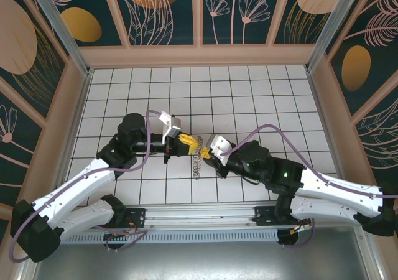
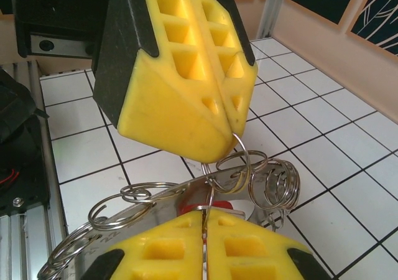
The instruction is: Put the keys on the keyring
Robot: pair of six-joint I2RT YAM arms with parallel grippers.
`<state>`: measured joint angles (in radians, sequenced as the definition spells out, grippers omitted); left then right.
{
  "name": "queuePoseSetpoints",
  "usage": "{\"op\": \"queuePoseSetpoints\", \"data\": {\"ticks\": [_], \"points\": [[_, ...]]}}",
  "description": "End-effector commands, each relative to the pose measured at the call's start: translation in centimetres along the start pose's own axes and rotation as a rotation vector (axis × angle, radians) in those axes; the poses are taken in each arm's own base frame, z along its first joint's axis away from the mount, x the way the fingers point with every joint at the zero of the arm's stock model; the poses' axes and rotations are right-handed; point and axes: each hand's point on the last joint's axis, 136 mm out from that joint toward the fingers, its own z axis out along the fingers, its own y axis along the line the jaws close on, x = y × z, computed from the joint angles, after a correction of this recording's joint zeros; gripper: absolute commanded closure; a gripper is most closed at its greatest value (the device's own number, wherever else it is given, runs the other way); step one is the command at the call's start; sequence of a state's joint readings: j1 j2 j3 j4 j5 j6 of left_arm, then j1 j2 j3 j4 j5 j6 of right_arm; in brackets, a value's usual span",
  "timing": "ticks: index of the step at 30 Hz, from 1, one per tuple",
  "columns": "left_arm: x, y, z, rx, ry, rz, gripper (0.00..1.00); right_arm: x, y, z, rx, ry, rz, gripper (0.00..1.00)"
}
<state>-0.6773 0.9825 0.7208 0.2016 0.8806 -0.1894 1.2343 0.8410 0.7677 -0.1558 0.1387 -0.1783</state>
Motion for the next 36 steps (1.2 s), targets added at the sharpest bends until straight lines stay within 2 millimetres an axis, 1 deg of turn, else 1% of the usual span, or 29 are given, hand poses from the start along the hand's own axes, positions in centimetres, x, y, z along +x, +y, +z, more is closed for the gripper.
{"op": "queuePoseSetpoints", "data": {"ticks": [1, 5, 9, 12, 15, 18, 23, 28, 36], "points": [[-3.3, -1.6, -0.5, 0.044, -0.128, 0.078, 1.0, -1.4, 0.1, -0.1, 0.005, -0.034, -0.005, 0.89], [-3.2, -1.7, -0.6, 0.035, -0.129, 0.086, 1.0, -2.0, 0.0, -0.7, 0.008, -0.054, 0.012, 0.81], [-3.0, -1.5, -0.7, 0.006, -0.082, 0.11, 1.0, -3.0, -0.3, -2.2, 0.016, -0.098, 0.054, 0.75], [-2.9, -1.5, -0.8, -0.007, -0.052, 0.132, 1.0, -4.3, -0.5, -4.0, 0.011, -0.162, 0.089, 0.73], [-2.9, -1.9, -0.8, 0.007, -0.026, 0.152, 1.0, -6.2, -0.7, -5.8, 0.002, -0.25, 0.102, 0.71], [-3.1, -2.4, -0.8, 0.037, -0.023, 0.165, 1.0, -7.5, -0.8, -6.5, -0.001, -0.303, 0.093, 0.7], [-3.2, -3.3, -1.0, 0.077, -0.014, 0.181, 1.0, -8.0, -0.6, -6.0, -0.013, -0.319, 0.089, 0.71], [-3.0, -4.1, -1.1, 0.122, 0.015, 0.191, 1.0, -8.5, 0.1, -5.2, -0.073, -0.304, 0.095, 0.72], [-3.1, -4.8, -1.5, 0.126, 0.016, 0.216, 1.0, -7.8, 0.4, -4.3, -0.139, -0.263, 0.126, 0.72]]}}
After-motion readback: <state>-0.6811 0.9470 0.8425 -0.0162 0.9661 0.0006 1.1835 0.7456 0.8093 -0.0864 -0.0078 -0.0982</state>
